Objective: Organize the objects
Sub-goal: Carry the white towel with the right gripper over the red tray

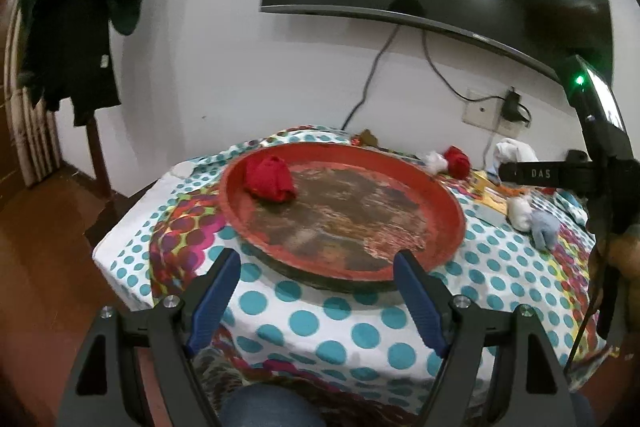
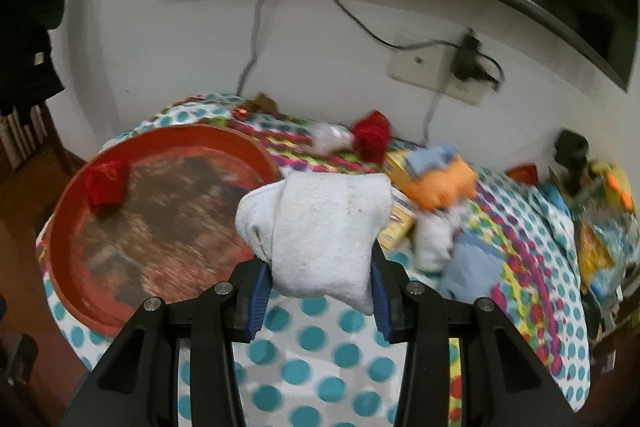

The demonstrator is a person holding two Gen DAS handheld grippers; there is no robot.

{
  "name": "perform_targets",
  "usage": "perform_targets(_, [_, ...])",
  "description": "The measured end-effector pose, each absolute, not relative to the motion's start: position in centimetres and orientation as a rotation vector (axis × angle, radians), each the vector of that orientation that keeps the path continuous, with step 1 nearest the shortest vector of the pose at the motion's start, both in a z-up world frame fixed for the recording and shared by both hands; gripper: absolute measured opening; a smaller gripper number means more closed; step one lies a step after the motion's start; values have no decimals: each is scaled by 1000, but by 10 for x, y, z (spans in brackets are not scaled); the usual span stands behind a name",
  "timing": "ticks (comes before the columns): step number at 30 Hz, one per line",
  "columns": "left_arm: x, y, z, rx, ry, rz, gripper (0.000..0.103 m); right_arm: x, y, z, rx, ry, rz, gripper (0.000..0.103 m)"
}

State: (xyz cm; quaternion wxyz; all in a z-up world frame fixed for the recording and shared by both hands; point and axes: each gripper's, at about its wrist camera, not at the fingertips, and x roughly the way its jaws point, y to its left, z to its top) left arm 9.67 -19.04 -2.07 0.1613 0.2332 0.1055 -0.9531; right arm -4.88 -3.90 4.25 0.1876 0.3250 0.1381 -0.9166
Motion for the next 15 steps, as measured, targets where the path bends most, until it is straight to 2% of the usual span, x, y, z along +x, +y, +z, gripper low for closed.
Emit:
perform_targets(9, [95,-222,-28,691,432,-2624,81,-42,-117,26,936,484,-2445,40])
perform_targets(15, [98,-232,-25,649,441,-2607,81,-50,-158,1,1015,480,-2381,40])
